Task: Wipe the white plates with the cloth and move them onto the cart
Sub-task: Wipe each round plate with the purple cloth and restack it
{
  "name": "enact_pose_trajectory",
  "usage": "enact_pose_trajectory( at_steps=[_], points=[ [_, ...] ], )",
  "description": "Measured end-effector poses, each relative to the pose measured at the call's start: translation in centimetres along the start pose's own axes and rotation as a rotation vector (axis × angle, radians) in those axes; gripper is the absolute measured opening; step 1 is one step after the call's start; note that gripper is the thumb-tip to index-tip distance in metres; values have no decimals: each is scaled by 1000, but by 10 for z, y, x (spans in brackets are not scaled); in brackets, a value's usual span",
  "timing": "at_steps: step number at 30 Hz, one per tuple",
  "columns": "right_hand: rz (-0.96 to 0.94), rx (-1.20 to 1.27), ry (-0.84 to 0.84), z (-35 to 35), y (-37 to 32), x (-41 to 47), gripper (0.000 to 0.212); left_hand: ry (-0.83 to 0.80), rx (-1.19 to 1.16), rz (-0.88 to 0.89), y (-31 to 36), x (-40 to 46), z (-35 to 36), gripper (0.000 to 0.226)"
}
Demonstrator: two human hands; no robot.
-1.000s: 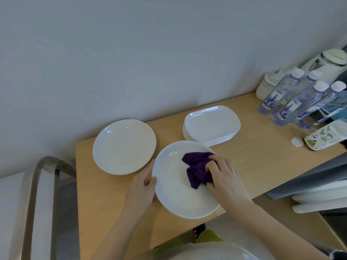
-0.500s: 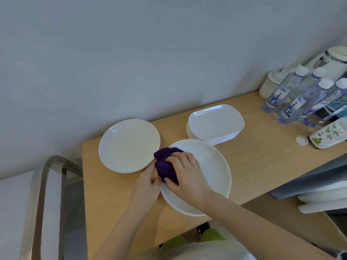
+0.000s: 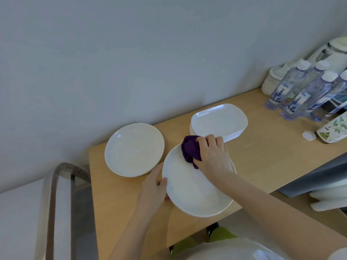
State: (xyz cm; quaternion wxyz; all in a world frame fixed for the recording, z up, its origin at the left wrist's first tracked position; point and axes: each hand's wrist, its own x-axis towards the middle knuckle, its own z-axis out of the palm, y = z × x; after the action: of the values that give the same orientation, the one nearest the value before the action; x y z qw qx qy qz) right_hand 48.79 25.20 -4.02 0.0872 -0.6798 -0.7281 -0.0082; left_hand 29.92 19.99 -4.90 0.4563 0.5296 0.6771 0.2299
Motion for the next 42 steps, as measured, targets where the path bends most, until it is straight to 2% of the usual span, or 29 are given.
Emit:
enact_pose_trajectory(
  at_steps=[4, 7, 9, 15, 20, 24, 27, 31, 36, 39, 42],
  points=[
    [-93, 197, -113, 6, -31, 5, 48, -27, -56, 0, 0, 2, -4, 43],
    [-189, 235, -136, 8, -50, -10, 48, -33, -89, -17, 1, 4, -5, 31],
    [-183, 209, -159, 7, -56, -22, 47, -37, -121, -33, 2, 4, -6, 29],
    [-71, 221, -207, 3, -59, -62, 44, -12, -143, -24, 4, 3, 0, 51],
    [-74, 128, -287, -9, -14, -86, 45, 34, -93, -2, 1, 1, 3, 42],
    [-44, -35, -216, -22, 30, -79, 47, 40, -33, 15, 0, 1, 4, 45],
    [-46, -55, -139, -18, 42, -55, 50, 47, -5, -15, 0, 3, 3, 45],
    [-60, 32, -73, -6, 20, -15, 45, 43, 17, -21, 2, 3, 2, 48],
    [-231, 196, -129, 13, -34, 1, 48, 37, -33, -19, 5, 2, 1, 45],
    [-335, 160, -121, 13, -45, -9, 47, 41, -67, -12, 6, 1, 2, 36],
    [-370, 90, -76, 12, -34, -4, 47, 39, -31, -3, 5, 1, 3, 42]
  ],
)
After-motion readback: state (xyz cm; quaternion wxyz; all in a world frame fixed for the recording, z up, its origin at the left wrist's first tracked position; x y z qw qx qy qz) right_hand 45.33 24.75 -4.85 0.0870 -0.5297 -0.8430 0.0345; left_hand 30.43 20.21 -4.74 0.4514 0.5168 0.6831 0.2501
